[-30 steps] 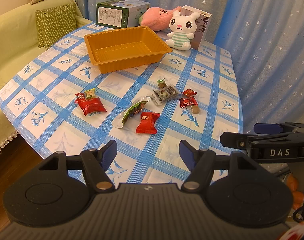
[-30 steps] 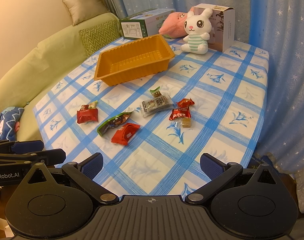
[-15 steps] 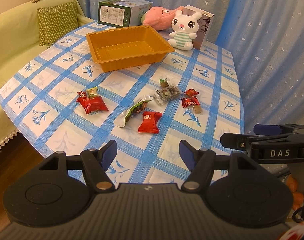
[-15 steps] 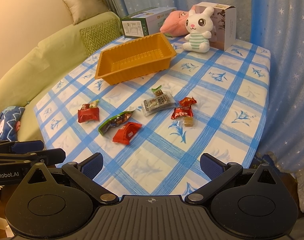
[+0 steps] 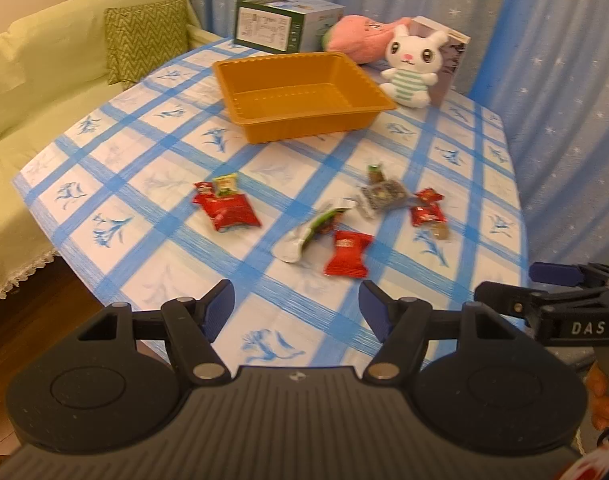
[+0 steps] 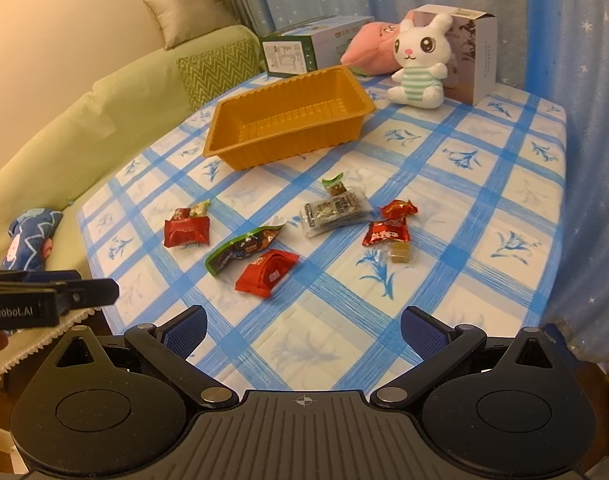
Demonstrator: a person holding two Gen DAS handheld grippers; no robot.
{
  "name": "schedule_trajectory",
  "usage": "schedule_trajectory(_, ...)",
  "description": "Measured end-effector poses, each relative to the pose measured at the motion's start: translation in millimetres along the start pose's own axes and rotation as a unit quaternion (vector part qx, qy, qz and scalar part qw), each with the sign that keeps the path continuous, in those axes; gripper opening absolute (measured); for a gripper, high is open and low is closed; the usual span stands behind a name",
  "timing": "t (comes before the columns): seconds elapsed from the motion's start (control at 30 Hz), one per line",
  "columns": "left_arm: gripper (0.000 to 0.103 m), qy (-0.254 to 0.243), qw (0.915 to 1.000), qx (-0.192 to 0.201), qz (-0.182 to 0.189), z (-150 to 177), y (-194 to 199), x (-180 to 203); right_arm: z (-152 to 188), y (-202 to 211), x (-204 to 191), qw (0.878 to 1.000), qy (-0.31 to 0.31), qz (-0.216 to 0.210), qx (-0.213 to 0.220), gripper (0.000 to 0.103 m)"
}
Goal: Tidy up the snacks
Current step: 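Reach both tools toward the red candy packets near the green bar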
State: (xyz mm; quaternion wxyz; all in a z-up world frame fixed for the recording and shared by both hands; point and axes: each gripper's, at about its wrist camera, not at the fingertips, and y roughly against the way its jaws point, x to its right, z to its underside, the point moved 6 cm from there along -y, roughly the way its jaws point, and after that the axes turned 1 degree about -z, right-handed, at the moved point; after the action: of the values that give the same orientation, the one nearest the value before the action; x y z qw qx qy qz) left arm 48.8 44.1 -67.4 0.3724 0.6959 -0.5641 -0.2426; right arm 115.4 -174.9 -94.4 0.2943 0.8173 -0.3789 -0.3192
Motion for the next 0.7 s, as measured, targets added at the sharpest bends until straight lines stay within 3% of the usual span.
schedule_trajectory(0.13, 0.067, 0.013, 0.9999, 0.001, -0.006, -3, -9, -16, -1, -14, -4, 1.0, 0.008, -0.008, 0.002, 0.102)
schedule_trajectory(0.23, 0.067, 0.016, 0.9998, 0.002, -0.011, -4, -16, -25, -2, -26, -9, 1.0, 0.013, -0.019, -0.001, 0.091)
schedule_trajectory(0.4, 0.066, 0.024, 0.9996, 0.002, -0.012, -9, -29, -38, -6, -51, -14, 1.0, 0.006, -0.022, -0.005, 0.086)
schedule_trajectory(0.7, 0.063, 0.024, 0.9995, -0.002, -0.018, -19, -52, -60, -10, -98, -18, 0.999, -0.007, -0.025, -0.023, 0.066)
